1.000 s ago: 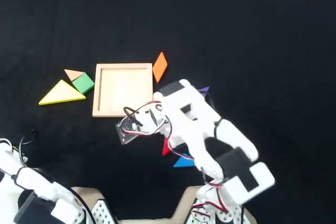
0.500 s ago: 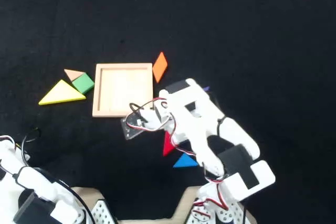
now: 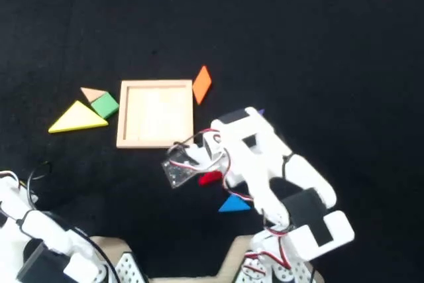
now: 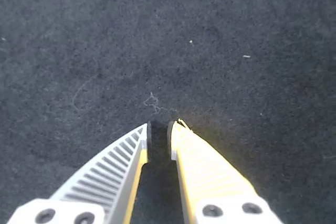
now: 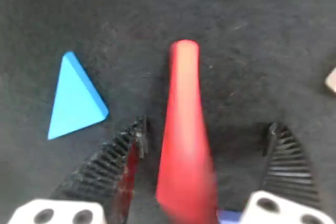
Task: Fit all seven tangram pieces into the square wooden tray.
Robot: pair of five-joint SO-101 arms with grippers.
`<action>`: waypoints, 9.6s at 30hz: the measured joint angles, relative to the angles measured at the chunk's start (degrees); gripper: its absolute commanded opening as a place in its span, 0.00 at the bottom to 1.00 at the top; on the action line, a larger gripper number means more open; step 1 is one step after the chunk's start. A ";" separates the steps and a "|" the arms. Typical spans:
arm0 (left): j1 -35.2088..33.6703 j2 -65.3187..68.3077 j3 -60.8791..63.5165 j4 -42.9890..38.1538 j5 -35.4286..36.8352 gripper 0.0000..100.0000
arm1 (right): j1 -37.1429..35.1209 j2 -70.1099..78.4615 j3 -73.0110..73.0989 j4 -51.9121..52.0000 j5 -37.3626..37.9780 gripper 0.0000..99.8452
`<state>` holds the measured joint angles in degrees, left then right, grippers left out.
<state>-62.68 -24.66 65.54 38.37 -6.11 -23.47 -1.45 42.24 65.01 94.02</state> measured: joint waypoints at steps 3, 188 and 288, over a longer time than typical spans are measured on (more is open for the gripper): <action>0.00 0.00 0.00 0.00 0.00 0.09 | 0.00 -2.81 0.09 1.93 0.79 0.35; 0.97 0.00 0.88 -0.09 -0.09 0.09 | -6.95 10.73 -36.40 9.41 -24.88 0.01; 0.97 0.00 0.97 -0.18 -0.09 0.09 | -8.09 61.54 -99.43 19.16 -43.78 0.01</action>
<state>-61.71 -24.66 66.51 38.20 -6.20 -31.56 60.09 -57.19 84.18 50.24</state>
